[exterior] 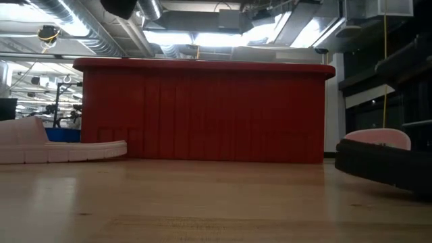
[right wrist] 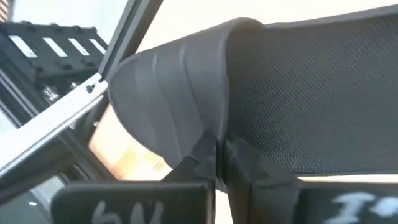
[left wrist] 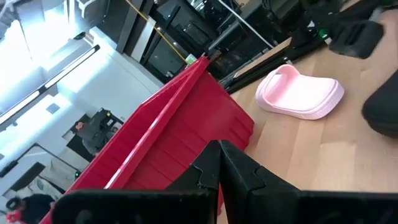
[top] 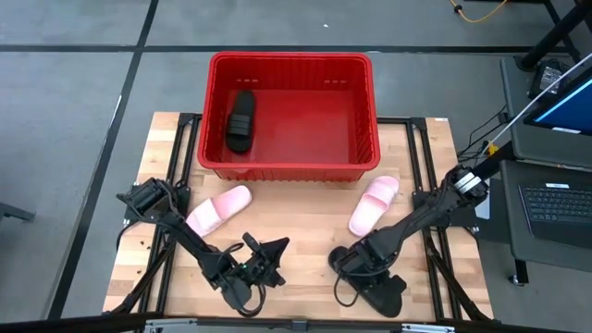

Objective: Pick and place slides into bin
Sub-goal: Put the black slide into the red bin

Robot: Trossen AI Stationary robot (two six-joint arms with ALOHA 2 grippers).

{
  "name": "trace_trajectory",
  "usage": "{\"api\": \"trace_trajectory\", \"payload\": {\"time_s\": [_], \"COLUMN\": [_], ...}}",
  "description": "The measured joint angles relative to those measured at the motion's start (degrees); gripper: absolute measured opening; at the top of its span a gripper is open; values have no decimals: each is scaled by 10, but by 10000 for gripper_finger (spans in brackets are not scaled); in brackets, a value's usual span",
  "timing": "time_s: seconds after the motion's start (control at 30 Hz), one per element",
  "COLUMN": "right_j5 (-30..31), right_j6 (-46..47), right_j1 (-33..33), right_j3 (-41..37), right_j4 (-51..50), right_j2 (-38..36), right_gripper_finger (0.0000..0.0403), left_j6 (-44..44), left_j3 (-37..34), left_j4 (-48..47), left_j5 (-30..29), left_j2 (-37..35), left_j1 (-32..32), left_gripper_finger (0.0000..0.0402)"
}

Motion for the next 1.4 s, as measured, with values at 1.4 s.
{"api": "trace_trajectory", "payload": {"time_s": [1.4], "right_j5": [-3], "right_j6": [266], "right_j1": [-169], "right_j3": [202], "right_j4": [159], "right_j2": [-38], "right_gripper_finger": [14], "left_j6": [308], "left_j3": [85], "left_j4": [-12], "left_j5": [-10], "left_j2": [0], "left_j1": [-110], "left_gripper_finger": [89]}}
